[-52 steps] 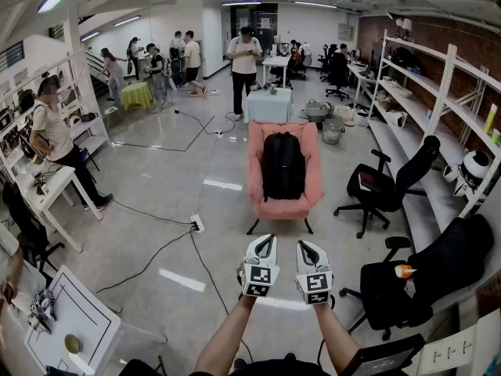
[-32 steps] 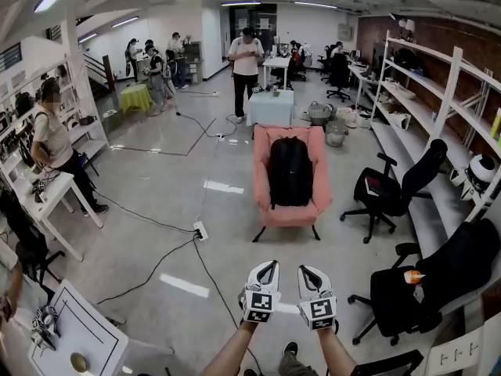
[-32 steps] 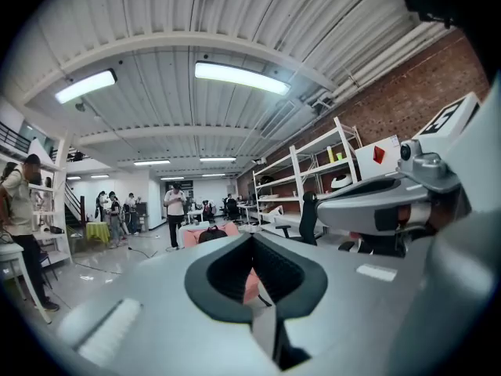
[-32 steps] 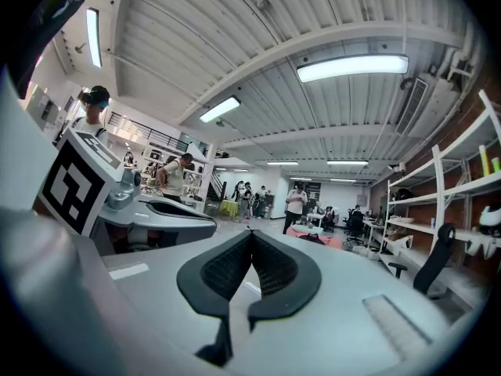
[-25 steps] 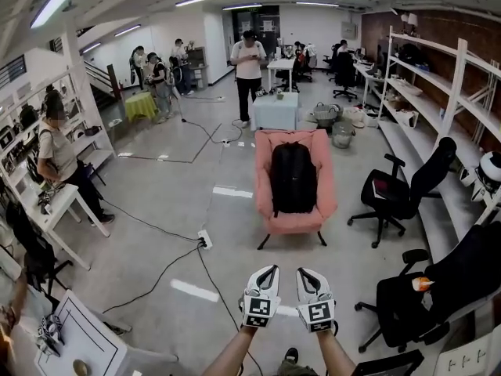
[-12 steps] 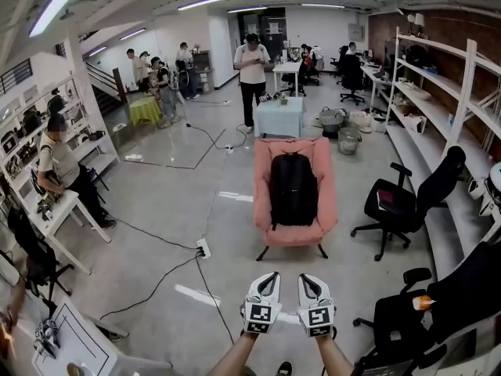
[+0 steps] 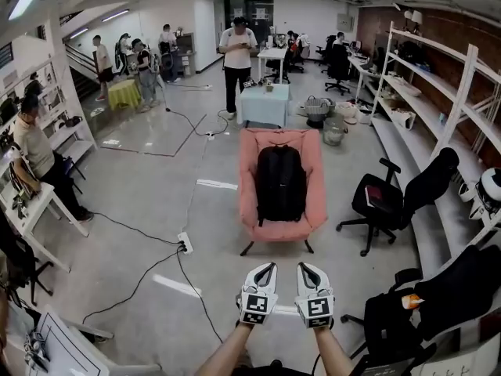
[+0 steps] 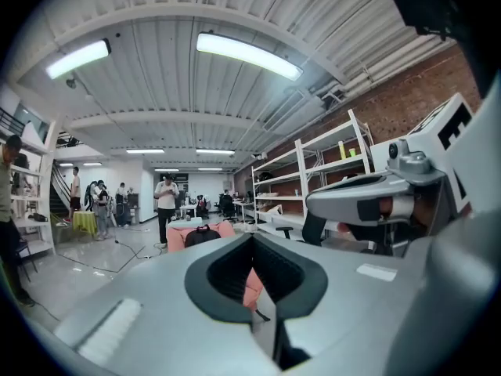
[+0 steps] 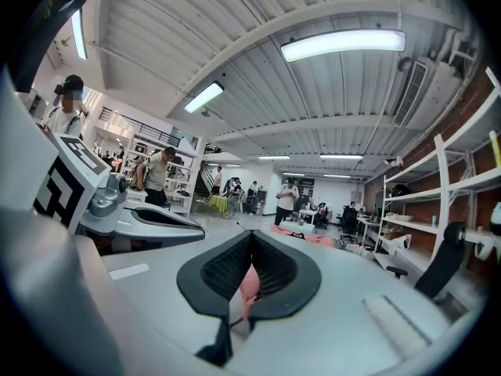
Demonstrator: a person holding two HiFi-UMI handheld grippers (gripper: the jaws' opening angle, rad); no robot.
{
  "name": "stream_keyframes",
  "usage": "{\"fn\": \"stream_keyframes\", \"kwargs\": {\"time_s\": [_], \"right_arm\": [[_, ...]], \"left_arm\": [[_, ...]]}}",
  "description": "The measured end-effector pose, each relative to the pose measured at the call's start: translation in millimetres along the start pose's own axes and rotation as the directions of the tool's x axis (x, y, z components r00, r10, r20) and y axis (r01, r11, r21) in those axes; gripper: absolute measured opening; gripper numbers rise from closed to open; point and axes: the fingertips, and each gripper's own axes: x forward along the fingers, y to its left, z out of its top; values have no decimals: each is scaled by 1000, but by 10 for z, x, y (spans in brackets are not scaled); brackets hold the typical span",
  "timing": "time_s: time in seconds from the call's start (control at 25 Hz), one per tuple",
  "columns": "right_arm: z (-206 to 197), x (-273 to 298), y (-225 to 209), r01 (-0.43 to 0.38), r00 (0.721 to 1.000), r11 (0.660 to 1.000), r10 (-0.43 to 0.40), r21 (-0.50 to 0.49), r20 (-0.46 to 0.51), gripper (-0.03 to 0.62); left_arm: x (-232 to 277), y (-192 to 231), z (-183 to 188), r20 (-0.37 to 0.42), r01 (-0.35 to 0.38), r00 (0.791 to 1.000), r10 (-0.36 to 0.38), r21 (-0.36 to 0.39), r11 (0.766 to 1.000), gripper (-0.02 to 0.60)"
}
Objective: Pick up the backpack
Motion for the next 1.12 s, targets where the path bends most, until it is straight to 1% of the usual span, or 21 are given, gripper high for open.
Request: {"fn": "stream_keyframes", "kwargs": {"time_s": [0.12,0.24,0.44,0.6,0.72,0.84,0.92,1.04,1.12], "right_arm": [[155,358,58,17,1000,1000,-16,-24,20,14],[300,673,177,36,999,999,-36,-19,8,14],[426,1109,484,31,999,999,-31,-37,-6,14],[404,1370,574,20,1000,999,-20,-51,-10,14],[322,1523,474,22,1000,999,-23,-37,-14,14],[261,1670,264,50,998,999,-50,-12,-38,14],[167,1817,52,51,998,999,-51,1,-34,14],[-162,2126,-302,30,999,999,-29,37,-26,14],[-220,2319,-583,26,999,998,-24,55,-29,14]], "left_arm": [[169,374,106,21,15,1000,-15,-3,1000,2],[233,659,142,33,61,998,-61,18,998,2],[263,1113,1,24,81,996,-81,4,997,2],[413,1377,-123,-3,82,997,-82,-9,997,2],[583,1457,-197,-18,83,996,-83,-10,996,2],[813,1502,-330,-46,77,996,-77,-20,997,2],[1038,1505,-360,-49,71,996,-72,-21,997,2],[1474,1572,-369,-59,51,997,-52,-10,999,2],[1821,1621,-331,-73,35,997,-35,-3,999,2]]}}
